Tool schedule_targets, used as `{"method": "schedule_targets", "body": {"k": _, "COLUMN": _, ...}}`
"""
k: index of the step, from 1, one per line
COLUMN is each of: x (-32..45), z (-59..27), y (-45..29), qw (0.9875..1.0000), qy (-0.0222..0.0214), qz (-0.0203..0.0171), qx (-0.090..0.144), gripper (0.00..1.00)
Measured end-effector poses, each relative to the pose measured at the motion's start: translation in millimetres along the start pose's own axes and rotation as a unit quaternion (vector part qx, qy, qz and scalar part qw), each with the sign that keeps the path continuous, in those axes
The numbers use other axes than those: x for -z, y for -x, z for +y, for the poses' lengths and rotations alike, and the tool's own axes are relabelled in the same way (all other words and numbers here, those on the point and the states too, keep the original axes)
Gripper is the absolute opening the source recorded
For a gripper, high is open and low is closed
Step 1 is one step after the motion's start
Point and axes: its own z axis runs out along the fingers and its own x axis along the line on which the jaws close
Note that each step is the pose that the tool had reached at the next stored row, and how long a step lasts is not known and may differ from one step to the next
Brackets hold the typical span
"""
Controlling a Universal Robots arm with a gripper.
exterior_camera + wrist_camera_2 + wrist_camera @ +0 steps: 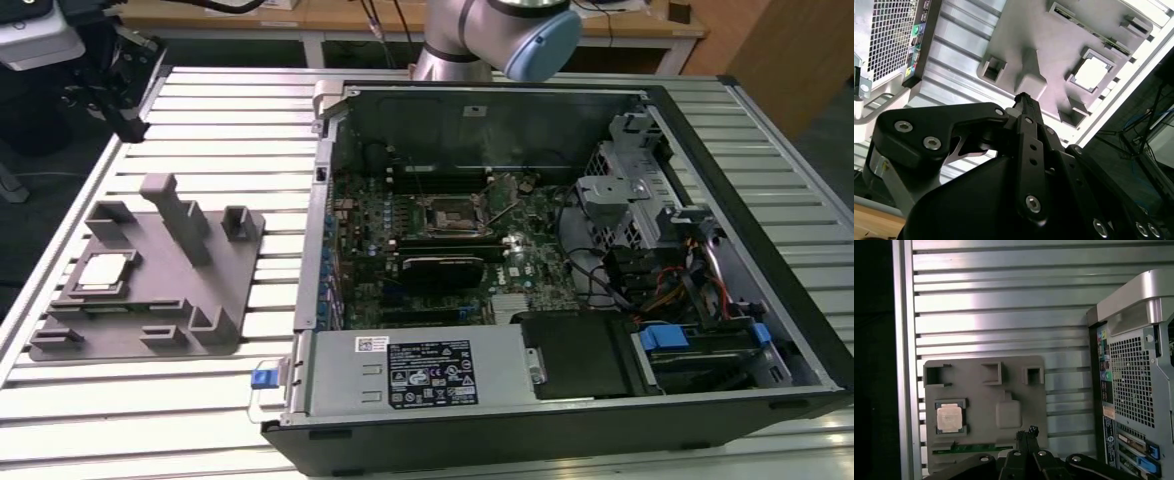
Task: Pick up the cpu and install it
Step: 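Reach for the cpu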
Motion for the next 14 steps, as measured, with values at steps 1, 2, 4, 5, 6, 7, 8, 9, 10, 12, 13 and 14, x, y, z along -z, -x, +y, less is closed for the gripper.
{"method": "schedule_targets", "body": {"k": 1, "x": -0.7, "z": -0.4, "y": -1.3, "qw": 1.0000, "qy": 0.0000, "qz": 0.0000, "qx": 0.000, "gripper": 0.11}}
{"method": "schedule_targets", "body": {"k": 2, "x": -1.4, "z": -0.7, "y": -2.6, "qw": 1.0000, "qy": 0.0000, "qz": 0.0000, "qx": 0.000, "gripper": 0.11}}
{"method": "schedule_targets", "body": {"k": 4, "x": -2.7, "z": -1.4, "y": -5.3, "qw": 1.0000, "qy": 0.0000, "qz": 0.0000, "qx": 0.000, "gripper": 0.11}}
{"method": "schedule_targets", "body": {"k": 5, "x": -3.3, "z": -1.8, "y": -6.7, "qw": 1.0000, "qy": 0.0000, "qz": 0.0000, "qx": 0.000, "gripper": 0.11}}
{"method": "schedule_targets", "body": {"k": 6, "x": -3.8, "z": -2.1, "y": -8.3, "qw": 1.0000, "qy": 0.0000, "qz": 0.0000, "qx": 0.000, "gripper": 0.11}}
{"method": "schedule_targets", "body": {"k": 7, "x": -4.4, "z": -2.4, "y": -9.9, "qw": 1.0000, "qy": 0.0000, "qz": 0.0000, "qx": 0.000, "gripper": 0.11}}
{"method": "schedule_targets", "body": {"k": 8, "x": -5.1, "z": -2.7, "y": -11.4, "qw": 1.0000, "qy": 0.0000, "qz": 0.0000, "qx": 0.000, "gripper": 0.11}}
{"method": "schedule_targets", "body": {"k": 9, "x": -5.7, "z": -3.1, "y": -12.9, "qw": 1.0000, "qy": 0.0000, "qz": 0.0000, "qx": 0.000, "gripper": 0.11}}
{"method": "schedule_targets", "body": {"k": 10, "x": -6.4, "z": -3.6, "y": -14.3, "qw": 1.0000, "qy": 0.0000, "qz": 0.0000, "qx": 0.000, "gripper": 0.11}}
{"method": "schedule_targets", "body": {"k": 12, "x": -7.6, "z": -4.3, "y": -16.9, "qw": 1.0000, "qy": 0.0000, "qz": 0.0000, "qx": 0.000, "gripper": 0.11}}
{"method": "schedule_targets", "body": {"k": 13, "x": -8.2, "z": -4.7, "y": -17.9, "qw": 1.0000, "qy": 0.0000, "qz": 0.0000, "qx": 0.000, "gripper": 0.11}}
{"method": "schedule_targets", "body": {"k": 14, "x": -8.8, "z": -5.1, "y": -18.8, "qw": 1.0000, "qy": 0.0000, "qz": 0.0000, "qx": 0.000, "gripper": 0.11}}
